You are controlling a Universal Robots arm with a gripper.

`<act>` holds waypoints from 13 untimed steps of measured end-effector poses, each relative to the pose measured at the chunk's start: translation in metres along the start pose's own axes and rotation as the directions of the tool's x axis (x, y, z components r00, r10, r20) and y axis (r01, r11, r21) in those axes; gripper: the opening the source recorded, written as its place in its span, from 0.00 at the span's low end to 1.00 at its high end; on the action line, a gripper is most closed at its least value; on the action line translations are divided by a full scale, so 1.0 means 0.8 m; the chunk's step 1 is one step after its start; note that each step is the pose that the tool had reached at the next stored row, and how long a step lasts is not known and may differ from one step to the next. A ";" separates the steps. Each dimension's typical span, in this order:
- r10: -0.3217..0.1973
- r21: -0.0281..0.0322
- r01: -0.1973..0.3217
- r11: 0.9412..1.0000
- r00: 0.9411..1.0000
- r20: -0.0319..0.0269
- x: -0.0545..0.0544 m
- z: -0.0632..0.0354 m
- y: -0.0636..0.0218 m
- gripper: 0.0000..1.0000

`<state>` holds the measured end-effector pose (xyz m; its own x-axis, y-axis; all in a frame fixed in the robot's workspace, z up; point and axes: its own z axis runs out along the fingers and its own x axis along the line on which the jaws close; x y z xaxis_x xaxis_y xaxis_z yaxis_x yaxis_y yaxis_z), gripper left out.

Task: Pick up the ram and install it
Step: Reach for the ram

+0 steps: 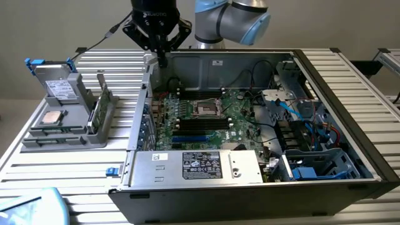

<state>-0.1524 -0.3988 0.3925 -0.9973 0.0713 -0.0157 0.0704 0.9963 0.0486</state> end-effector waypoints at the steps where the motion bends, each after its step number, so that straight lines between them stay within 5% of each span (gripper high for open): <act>1: 0.000 0.000 0.000 1.000 1.000 0.000 0.006 0.000 0.000 0.10; 13: 0.000 0.000 0.000 1.000 1.000 -0.001 0.074 0.001 -0.005 0.10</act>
<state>-0.2114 -0.3988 0.3903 -0.9973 0.0712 -0.0148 0.0704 0.9963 0.0488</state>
